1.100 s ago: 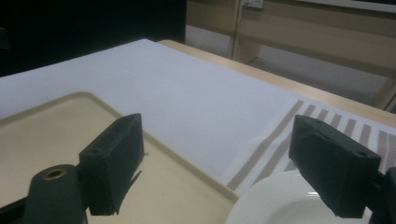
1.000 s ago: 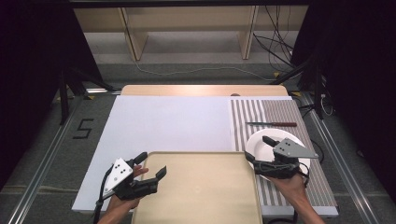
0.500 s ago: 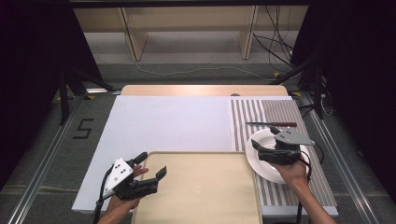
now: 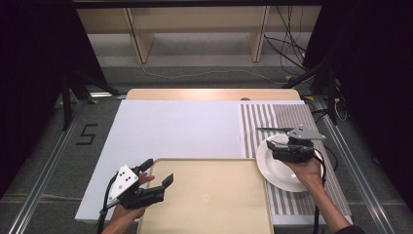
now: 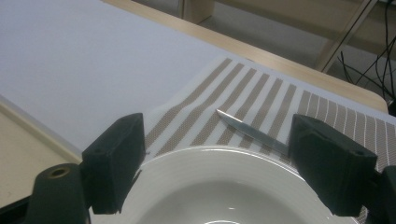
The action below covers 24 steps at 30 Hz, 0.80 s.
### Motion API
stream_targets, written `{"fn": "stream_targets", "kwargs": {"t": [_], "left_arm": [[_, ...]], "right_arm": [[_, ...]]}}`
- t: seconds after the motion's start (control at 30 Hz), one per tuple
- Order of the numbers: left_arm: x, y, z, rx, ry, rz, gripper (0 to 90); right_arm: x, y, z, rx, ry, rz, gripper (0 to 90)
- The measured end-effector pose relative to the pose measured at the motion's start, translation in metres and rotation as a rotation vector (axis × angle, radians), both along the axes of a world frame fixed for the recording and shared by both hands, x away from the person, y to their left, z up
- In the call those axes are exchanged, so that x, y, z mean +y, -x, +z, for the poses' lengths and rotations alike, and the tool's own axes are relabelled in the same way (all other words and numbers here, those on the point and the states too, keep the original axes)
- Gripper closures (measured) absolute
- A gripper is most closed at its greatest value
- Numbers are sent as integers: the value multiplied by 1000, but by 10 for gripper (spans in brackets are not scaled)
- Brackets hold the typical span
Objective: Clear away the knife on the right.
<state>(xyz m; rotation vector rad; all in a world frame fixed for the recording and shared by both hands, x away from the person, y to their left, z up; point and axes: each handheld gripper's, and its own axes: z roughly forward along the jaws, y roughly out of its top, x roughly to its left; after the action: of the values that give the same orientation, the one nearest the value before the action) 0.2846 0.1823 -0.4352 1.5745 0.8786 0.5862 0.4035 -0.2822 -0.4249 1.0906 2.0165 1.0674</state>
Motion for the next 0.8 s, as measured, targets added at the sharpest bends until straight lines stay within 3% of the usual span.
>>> {"fn": "stream_targets", "kwargs": {"t": [0.47, 0.77, 0.8], "left_arm": [[0, 0, 0, 2, -6, -2, 152], [-1, 0, -1, 3, -4, -1, 152], [0, 0, -1, 3, -7, -1, 153]], "right_arm": [[-12, -20, -3, 38, 5, -43, 205], [-26, -39, -7, 101, -10, -71, 209], [-29, -44, -6, 126, -14, -74, 210]]}}
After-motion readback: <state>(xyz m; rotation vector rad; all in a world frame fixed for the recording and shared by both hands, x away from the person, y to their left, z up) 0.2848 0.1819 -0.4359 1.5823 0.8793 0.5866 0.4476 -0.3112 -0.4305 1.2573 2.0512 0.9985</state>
